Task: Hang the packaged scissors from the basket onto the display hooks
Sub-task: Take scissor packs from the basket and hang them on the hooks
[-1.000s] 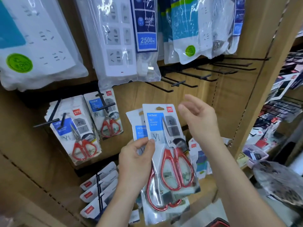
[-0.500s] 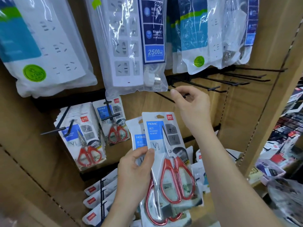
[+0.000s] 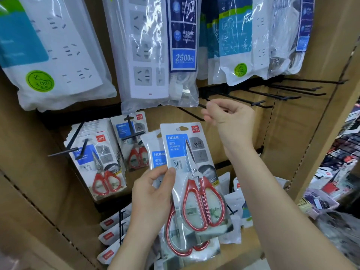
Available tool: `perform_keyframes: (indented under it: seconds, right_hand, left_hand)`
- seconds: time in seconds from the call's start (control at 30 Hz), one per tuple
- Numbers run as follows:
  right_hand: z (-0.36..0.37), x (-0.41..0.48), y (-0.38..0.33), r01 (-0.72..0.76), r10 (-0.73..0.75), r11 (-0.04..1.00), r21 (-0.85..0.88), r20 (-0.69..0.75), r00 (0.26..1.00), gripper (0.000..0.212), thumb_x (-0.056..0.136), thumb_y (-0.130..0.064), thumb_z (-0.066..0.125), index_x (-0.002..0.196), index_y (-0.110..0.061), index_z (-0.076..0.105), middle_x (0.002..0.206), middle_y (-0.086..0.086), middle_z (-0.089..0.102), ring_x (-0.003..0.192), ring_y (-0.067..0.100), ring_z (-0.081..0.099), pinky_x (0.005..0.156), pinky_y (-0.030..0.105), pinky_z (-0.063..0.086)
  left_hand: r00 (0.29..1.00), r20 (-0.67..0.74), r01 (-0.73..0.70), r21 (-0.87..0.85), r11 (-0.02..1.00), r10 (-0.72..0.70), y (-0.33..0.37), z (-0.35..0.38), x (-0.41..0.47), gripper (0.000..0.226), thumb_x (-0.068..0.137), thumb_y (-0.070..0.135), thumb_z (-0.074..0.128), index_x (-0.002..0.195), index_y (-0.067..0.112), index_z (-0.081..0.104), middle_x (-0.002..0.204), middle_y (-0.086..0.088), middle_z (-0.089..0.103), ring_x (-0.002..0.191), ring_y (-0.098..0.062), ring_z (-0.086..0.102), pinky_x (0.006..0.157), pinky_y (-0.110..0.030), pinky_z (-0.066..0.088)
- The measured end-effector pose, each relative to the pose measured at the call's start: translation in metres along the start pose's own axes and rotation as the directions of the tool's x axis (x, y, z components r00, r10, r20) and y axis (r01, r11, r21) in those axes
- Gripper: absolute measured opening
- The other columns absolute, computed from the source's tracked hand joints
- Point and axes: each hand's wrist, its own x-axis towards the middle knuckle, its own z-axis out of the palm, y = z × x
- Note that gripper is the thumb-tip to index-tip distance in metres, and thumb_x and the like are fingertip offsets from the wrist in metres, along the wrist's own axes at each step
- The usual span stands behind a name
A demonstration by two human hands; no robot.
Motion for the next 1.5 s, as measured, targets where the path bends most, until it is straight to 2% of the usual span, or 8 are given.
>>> perform_keyframes:
  seconds: [0.1, 0.27, 0.57, 0.7, 0.83, 1.07, 1.23, 1.5]
  right_hand:
    - [-0.001, -0.004, 0.0, -0.01, 0.011, 1.0, -0.019, 0.075, 0.997, 0.02, 0.082, -0.019, 0.078, 0.099, -0.025, 0.07, 0.094, 0.0, 0.075, 0.093, 0.017, 0.072, 0.089, 0.042, 0.058]
    - [-0.015, -0.012, 0.008, 0.014, 0.027, 0.986, -0.169, 0.235, 0.972, 0.045, 0.089, -0.027, 0.072, 0.131, -0.028, 0.056, 0.121, -0.009, 0.066, 0.108, 0.0, 0.062, 0.087, 0.014, 0.052]
    - [0.002, -0.011, -0.002, 0.12, -0.07, 0.971, -0.205, 0.237, 0.969, 0.015, 0.084, -0.02, 0.076, 0.098, -0.018, 0.071, 0.084, -0.006, 0.071, 0.073, 0.0, 0.065, 0.064, 0.012, 0.05]
    - [-0.005, -0.013, 0.007, 0.028, 0.049, 0.972, -0.233, 0.318, 0.947, 0.056, 0.081, -0.046, 0.074, 0.13, -0.024, 0.057, 0.127, -0.003, 0.064, 0.118, 0.008, 0.059, 0.095, 0.028, 0.05]
    - [-0.029, -0.043, 0.016, -0.094, 0.166, 0.966, -0.242, 0.298, 0.94, 0.057, 0.084, -0.043, 0.073, 0.135, -0.027, 0.053, 0.127, -0.012, 0.065, 0.116, 0.003, 0.06, 0.096, 0.031, 0.052]
    - [-0.043, -0.065, 0.032, -0.181, 0.196, 0.979, -0.095, 0.18, 0.964, 0.015, 0.089, -0.006, 0.069, 0.101, -0.014, 0.072, 0.09, -0.003, 0.078, 0.082, 0.012, 0.074, 0.067, 0.022, 0.059]
    - [-0.047, -0.06, 0.033, -0.248, 0.252, 0.968, -0.049, 0.144, 0.957, 0.015, 0.092, -0.008, 0.065, 0.104, -0.014, 0.071, 0.091, 0.003, 0.078, 0.086, 0.022, 0.075, 0.073, 0.039, 0.06]
    - [-0.042, -0.051, 0.036, -0.287, 0.284, 0.958, 0.026, 0.081, 0.955, 0.015, 0.092, -0.008, 0.066, 0.104, -0.014, 0.071, 0.093, 0.004, 0.078, 0.086, 0.023, 0.075, 0.073, 0.038, 0.059]
  left_hand:
    - [1.0, 0.024, 0.002, -0.047, 0.999, -0.001, 0.002, 0.003, 0.002, 0.027, 0.094, 0.013, 0.06, 0.077, 0.031, 0.071, 0.079, 0.021, 0.072, 0.079, 0.012, 0.064, 0.068, -0.001, 0.044]
    - [0.998, 0.052, -0.022, -0.045, 0.999, 0.024, -0.001, -0.001, 0.005, 0.038, 0.092, 0.014, 0.062, 0.067, 0.04, 0.073, 0.079, 0.024, 0.071, 0.079, 0.009, 0.063, 0.071, -0.002, 0.045]
    - [0.996, 0.092, -0.01, -0.004, 1.0, 0.01, -0.017, -0.005, 0.003, 0.018, 0.092, 0.022, 0.061, 0.082, 0.027, 0.076, 0.091, -0.003, 0.072, 0.092, -0.018, 0.066, 0.087, -0.033, 0.052]
    - [0.997, 0.076, 0.003, -0.035, 0.999, -0.001, -0.017, -0.007, 0.005, 0.016, 0.092, 0.021, 0.061, 0.086, 0.022, 0.076, 0.094, -0.009, 0.073, 0.096, -0.025, 0.067, 0.094, -0.045, 0.052]
    - [0.996, 0.08, 0.056, -0.134, 0.989, -0.046, -0.009, 0.0, 0.005, 0.024, 0.095, 0.013, 0.059, 0.086, 0.027, 0.077, 0.093, 0.004, 0.077, 0.095, -0.014, 0.071, 0.085, -0.027, 0.057]
    - [0.991, 0.03, 0.135, -0.134, 0.982, -0.132, -0.019, 0.006, 0.001, 0.029, 0.073, 0.049, 0.067, 0.092, 0.029, 0.077, 0.098, 0.015, 0.076, 0.099, 0.0, 0.068, 0.1, -0.038, 0.05]
    - [0.984, -0.005, 0.176, -0.059, 0.983, -0.176, -0.031, -0.007, 0.004, 0.017, 0.087, 0.017, 0.072, 0.08, 0.032, 0.079, 0.091, 0.021, 0.075, 0.093, 0.005, 0.067, 0.098, -0.036, 0.05]
    - [0.993, 0.061, 0.102, -0.007, 0.995, -0.101, -0.03, -0.015, -0.004, 0.014, 0.083, 0.022, 0.073, 0.08, 0.035, 0.076, 0.092, 0.018, 0.074, 0.09, 0.013, 0.063, 0.075, -0.005, 0.046]
